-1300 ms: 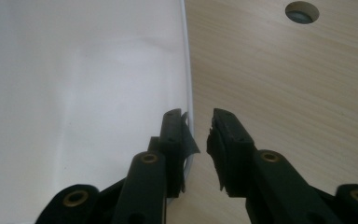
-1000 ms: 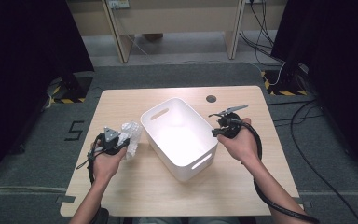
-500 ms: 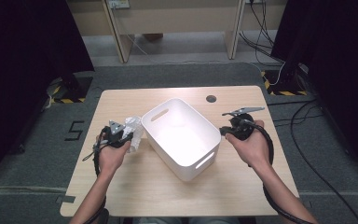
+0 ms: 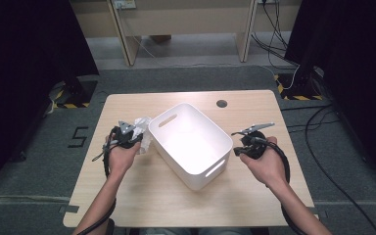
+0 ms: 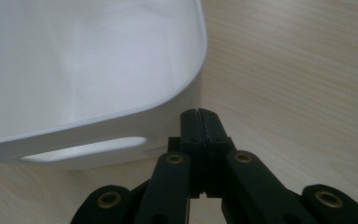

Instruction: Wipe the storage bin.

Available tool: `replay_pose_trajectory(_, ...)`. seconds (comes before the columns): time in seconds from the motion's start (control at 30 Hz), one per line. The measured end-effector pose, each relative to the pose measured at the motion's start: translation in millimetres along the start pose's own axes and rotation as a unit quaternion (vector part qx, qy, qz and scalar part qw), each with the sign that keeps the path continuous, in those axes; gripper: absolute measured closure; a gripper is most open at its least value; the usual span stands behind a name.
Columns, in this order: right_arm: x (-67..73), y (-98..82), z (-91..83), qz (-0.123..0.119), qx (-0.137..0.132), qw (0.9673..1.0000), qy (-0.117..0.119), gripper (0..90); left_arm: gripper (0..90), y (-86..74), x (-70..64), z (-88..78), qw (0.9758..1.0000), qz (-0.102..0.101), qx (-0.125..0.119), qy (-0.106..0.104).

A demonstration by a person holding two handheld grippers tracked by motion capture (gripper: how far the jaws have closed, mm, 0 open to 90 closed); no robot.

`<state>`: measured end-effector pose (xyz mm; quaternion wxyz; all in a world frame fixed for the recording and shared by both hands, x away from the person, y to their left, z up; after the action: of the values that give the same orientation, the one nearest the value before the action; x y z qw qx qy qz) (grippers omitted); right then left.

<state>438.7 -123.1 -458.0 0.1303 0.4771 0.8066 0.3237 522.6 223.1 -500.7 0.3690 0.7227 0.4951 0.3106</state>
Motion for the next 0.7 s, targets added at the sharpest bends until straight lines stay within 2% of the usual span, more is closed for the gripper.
replay_pose_trajectory(0.03, 4.1, -0.9, 0.9, -0.01, 0.004, 0.9999, 0.001, 90.0, 74.5, 0.6, 0.7, 1.5, 1.0, 0.003, 0.0, 0.003)
replay_pose_trajectory(0.2, 5.8, -1.0, 3.8, -0.011, 0.007, 0.9999, -0.002, 90.0, 74.6, 4.1, -4.8, 4.5, 0.9999, 0.011, -0.002, -0.007)
replay_pose_trajectory(0.33, 7.4, -2.9, 4.2, -0.012, 0.01, 0.9999, 0.001, 90.0, 74.7, 1.6, -13.6, 4.6, 0.9992, 0.034, -0.003, -0.019)
replay_pose_trajectory(0.37, 7.4, -2.9, 4.2, -0.012, 0.01, 0.9999, 0.001, 90.0, 74.7, 1.6, -13.6, 4.6, 0.9992, 0.034, -0.003, -0.019)
replay_pose_trajectory(0.47, 11.2, -4.0, 2.4, -0.014, 0.009, 0.9999, 0.004, 90.0, 74.8, -0.3, -20.0, 1.4, 0.998, 0.055, -0.005, -0.031)
replay_pose_trajectory(0.7, 9.2, -3.1, 3.4, -0.011, 0.007, 0.9999, 0.0, 90.0, 75.0, -0.7, -28.2, -2.7, 0.996, 0.073, -0.011, -0.05)
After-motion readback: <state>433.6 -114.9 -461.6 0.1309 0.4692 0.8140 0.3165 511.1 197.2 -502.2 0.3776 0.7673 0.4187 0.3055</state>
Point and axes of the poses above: each handheld gripper's, and its own axes: z roughly forward along the jaws, y roughly out of its top, x roughly to its left, the point moved 10 cm from there along z, roughly forward along the jaws, and after that the axes turned 3 degrees about -x, right-handed, at the moved point
